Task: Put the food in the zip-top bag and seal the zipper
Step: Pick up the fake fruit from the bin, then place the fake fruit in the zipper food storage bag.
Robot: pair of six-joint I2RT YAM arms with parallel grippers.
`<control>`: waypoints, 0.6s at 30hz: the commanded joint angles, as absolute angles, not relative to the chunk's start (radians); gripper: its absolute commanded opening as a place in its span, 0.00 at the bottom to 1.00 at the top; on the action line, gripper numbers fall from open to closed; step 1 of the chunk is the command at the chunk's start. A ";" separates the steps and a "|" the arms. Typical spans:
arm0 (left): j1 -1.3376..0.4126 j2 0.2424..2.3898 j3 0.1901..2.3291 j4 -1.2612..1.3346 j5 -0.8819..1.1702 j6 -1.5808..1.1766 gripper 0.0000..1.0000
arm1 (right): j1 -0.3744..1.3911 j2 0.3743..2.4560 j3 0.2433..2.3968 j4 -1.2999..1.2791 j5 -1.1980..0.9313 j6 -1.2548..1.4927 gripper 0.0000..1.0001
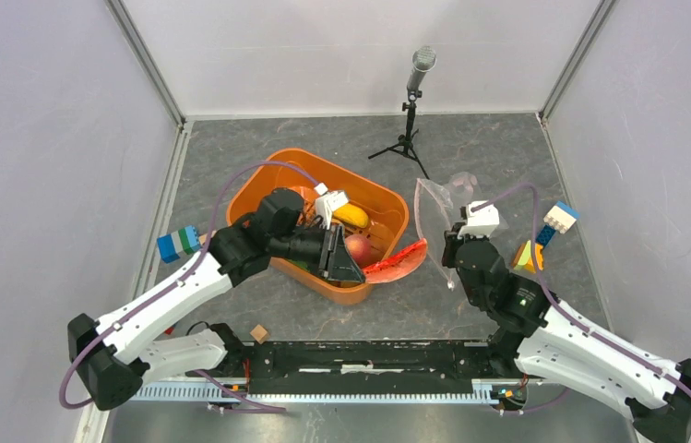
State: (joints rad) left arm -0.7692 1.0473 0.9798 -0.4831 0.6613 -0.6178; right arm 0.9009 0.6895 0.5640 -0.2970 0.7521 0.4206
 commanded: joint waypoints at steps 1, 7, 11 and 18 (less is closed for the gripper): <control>-0.796 1.072 0.933 -0.350 0.561 -0.834 0.02 | 0.897 0.612 0.510 -0.203 0.774 0.440 0.00; -0.798 1.172 0.952 -0.195 0.568 -0.985 0.02 | 0.897 0.555 0.456 -0.132 0.719 0.376 0.00; -0.798 1.259 0.968 -0.095 0.636 -1.062 0.02 | 0.898 0.541 0.438 -0.105 0.714 0.350 0.00; -0.798 1.302 0.910 0.059 0.546 -1.194 0.02 | 0.898 0.485 0.390 0.023 0.639 0.256 0.00</control>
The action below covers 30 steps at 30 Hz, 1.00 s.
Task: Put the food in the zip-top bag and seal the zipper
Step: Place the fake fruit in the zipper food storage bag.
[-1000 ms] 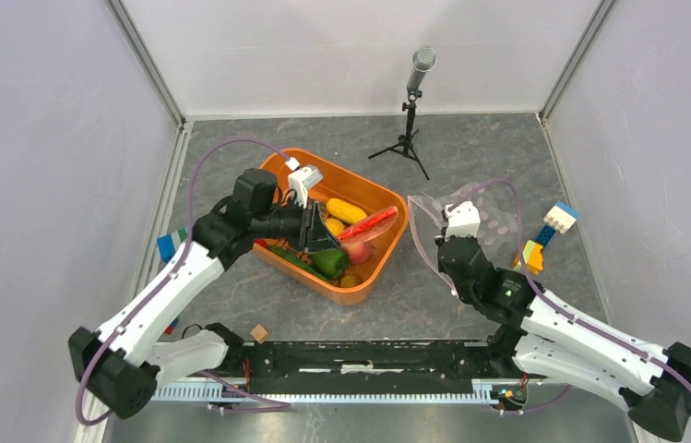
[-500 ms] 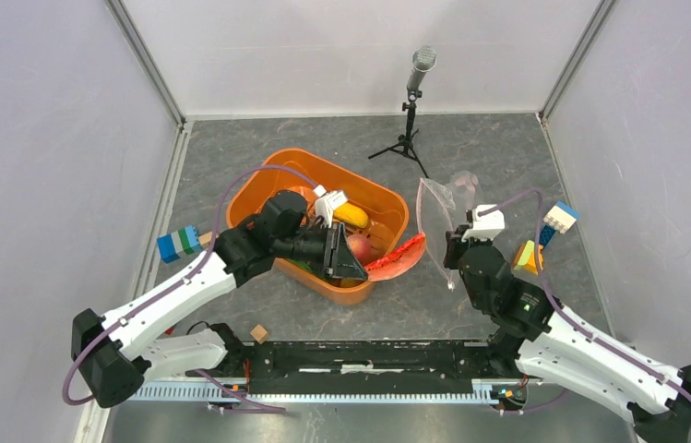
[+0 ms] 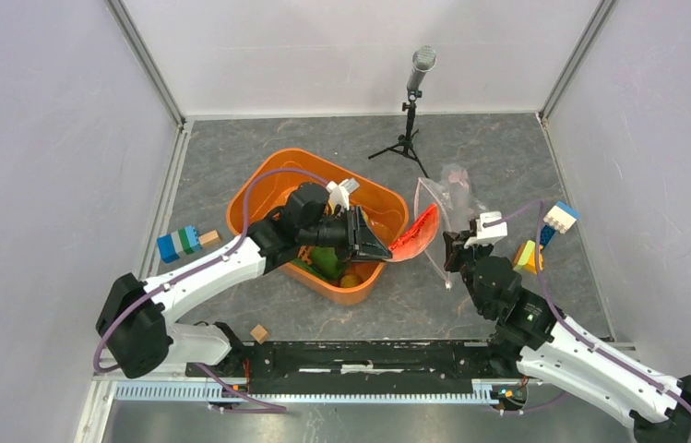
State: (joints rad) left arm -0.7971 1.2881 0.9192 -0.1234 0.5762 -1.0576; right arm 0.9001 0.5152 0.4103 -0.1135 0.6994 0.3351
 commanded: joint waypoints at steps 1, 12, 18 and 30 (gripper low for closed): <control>-0.798 1.319 0.916 0.083 0.542 -1.208 0.02 | 0.897 0.477 0.382 0.038 0.628 0.245 0.00; -0.803 1.289 0.793 0.171 0.372 -1.344 0.02 | 0.898 0.424 0.362 0.095 0.647 0.191 0.00; -0.821 1.317 0.838 0.159 0.350 -1.334 0.02 | 0.898 0.429 0.367 0.133 0.520 0.144 0.00; -0.867 1.524 1.072 0.136 0.328 -1.295 0.13 | 0.899 0.468 0.401 0.089 0.457 0.106 0.00</control>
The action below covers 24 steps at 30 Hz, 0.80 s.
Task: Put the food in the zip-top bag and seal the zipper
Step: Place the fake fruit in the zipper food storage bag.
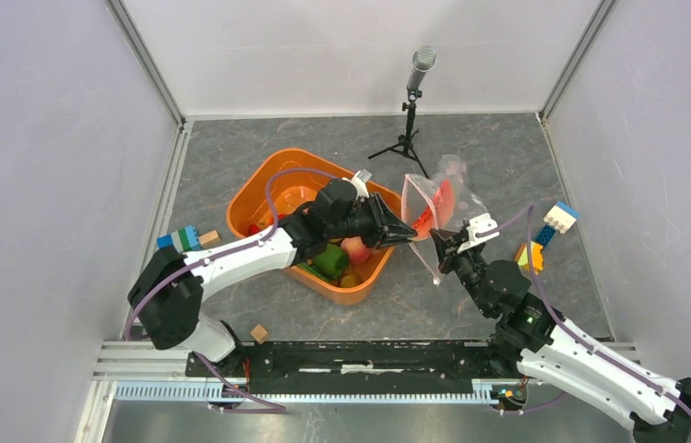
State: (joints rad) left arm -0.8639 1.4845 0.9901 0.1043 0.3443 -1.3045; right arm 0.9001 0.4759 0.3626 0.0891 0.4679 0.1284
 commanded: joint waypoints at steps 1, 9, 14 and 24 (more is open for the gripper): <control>-0.869 1.543 1.097 0.135 0.336 -1.284 0.15 | 0.899 0.462 0.398 0.089 0.468 0.111 0.00; -0.891 1.608 1.280 -0.111 0.294 -1.042 0.66 | 0.899 0.470 0.439 0.027 0.664 0.271 0.00; -0.893 1.552 1.381 -0.270 0.281 -0.870 0.92 | 0.897 0.544 0.563 -0.095 0.745 0.349 0.00; -0.889 1.176 1.261 -0.454 -0.143 -0.492 1.00 | 0.888 0.375 0.586 0.118 0.810 0.346 0.00</control>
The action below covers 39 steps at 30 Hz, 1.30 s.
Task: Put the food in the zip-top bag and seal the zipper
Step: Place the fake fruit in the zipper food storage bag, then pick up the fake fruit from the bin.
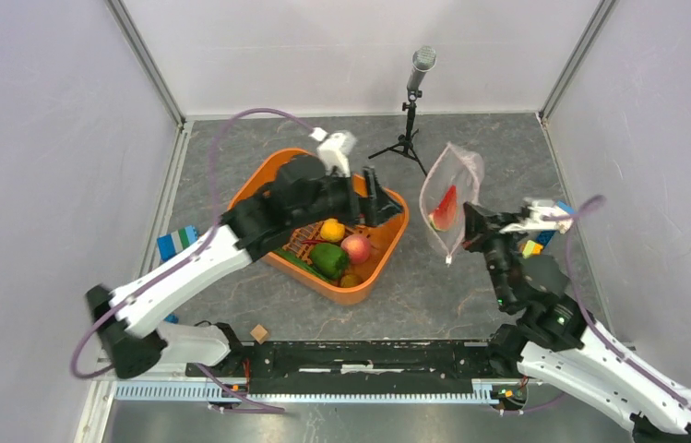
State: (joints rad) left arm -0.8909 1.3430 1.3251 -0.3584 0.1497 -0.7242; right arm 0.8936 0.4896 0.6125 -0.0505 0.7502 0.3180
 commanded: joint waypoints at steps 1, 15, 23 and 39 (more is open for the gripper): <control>-0.886 1.149 1.234 -0.468 -0.197 -0.476 1.00 | 0.888 0.369 0.602 0.093 0.813 0.350 0.00; -0.704 1.201 1.138 -0.605 -0.128 -0.351 1.00 | 0.888 0.686 0.768 -0.404 0.881 0.352 0.00; -0.550 1.391 1.110 -0.428 0.044 -0.410 1.00 | 0.888 0.540 0.616 -0.235 0.796 0.366 0.00; -0.498 1.699 1.197 -0.310 0.118 -0.444 0.98 | 0.889 0.653 0.559 -0.177 0.679 0.410 0.00</control>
State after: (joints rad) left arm -0.5049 1.7069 1.1625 -0.3195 0.0635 -0.4343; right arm 0.8883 0.6456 0.5610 -0.2348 0.7036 0.3893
